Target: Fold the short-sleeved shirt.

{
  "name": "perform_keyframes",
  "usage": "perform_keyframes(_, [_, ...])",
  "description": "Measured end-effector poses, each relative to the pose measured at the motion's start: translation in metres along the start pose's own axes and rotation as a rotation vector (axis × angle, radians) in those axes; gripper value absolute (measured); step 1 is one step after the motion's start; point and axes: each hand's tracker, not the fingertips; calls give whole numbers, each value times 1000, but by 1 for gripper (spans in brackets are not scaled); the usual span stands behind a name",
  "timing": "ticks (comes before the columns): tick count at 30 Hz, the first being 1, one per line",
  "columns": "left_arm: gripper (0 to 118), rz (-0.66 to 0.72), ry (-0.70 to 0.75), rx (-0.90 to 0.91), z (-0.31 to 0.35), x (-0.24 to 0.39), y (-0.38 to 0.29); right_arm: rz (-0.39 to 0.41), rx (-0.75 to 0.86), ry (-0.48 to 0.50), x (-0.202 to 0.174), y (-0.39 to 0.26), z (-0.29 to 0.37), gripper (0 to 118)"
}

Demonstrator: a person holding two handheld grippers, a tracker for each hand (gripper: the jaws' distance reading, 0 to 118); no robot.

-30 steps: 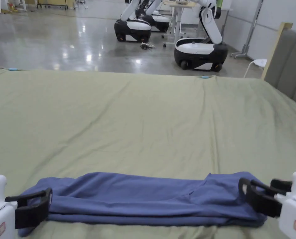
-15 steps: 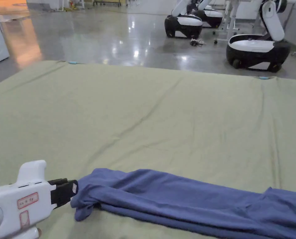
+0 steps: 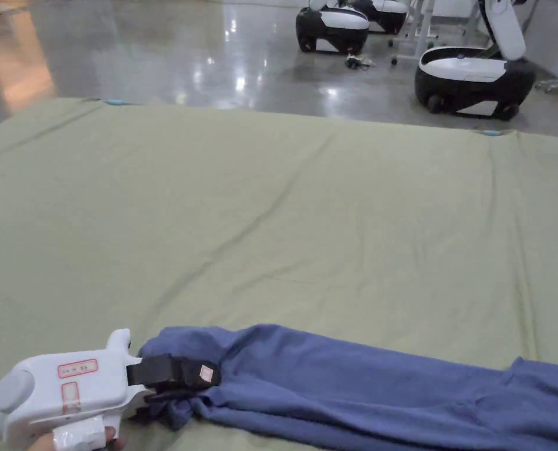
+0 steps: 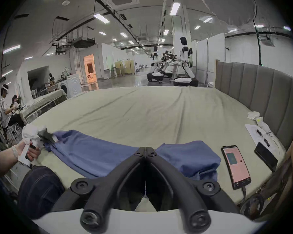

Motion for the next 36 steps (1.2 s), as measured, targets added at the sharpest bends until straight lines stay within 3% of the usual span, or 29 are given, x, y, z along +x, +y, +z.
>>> perform_keyframes(1, [12, 2, 95, -13, 2, -2, -7, 1, 0, -1, 0, 1, 1, 3])
perform_keyframes(2, [12, -40, -54, 41, 12, 11, -5, 1, 3, -2, 2, 3, 3, 3])
perform_keyframes(3, [12, -74, 8, 29, 21, 27, -3, 4, 7, -3, 1, 3, 5, 3])
perform_keyframes(5, [12, -306, 224, 113, 45, 46, 0, 4, 12, -6, 1, 4, 9, 3])
perform_keyframes(9, [12, -420, 481, 171, 74, 85, 6, 8, 19, -7, 3, 2, 11, 3])
perform_keyframes(11, [12, -548, 633, 124, 69, 111, -3, -4, 27, 3, 6, 1, 12, 3])
perform_keyframes(14, [12, -835, 750, 74, 40, 163, -39, -37, 40, 22, 12, -3, 13, 3])
perform_keyframes(17, [12, -992, 768, 50, -3, 210, -69, -48, 52, 35, 11, -7, 16, 3])
perform_keyframes(21, [12, -1038, 696, -46, -76, 248, -101, -91, 55, 32, 15, -10, 20, 3])
perform_keyframes(23, [12, -1084, 735, -176, -121, 253, -115, -144, 71, 35, 20, -9, 25, 3])
perform_keyframes(27, [15, -1057, 804, -345, -189, 222, -120, -160, 95, 16, 30, -4, 33, 3])
perform_keyframes(28, [22, -1078, 882, -399, -198, 219, -122, -162, 99, 11, 33, -4, 34, 3])
perform_keyframes(29, [32, -1075, 840, -347, -198, 218, -121, -163, 102, 7, 36, -3, 36, 3])
perform_keyframes(31, [58, -976, 744, -309, -186, 220, -112, -167, 105, 0, 41, -3, 38, 3])
perform_keyframes(32, [58, -926, 695, -319, -178, 221, -106, -168, 107, 2, 44, -3, 40, 3])
perform_keyframes(33, [66, -877, 613, -295, -165, 220, -101, -165, 108, 0, 45, -3, 42, 3])
perform_keyframes(35, [101, -769, 435, -168, -128, 218, -94, -155, 115, -9, 46, -3, 45, 3])
perform_keyframes(36, [104, -723, 377, -65, -110, 220, -89, -150, 118, -14, 46, -3, 46, 3])
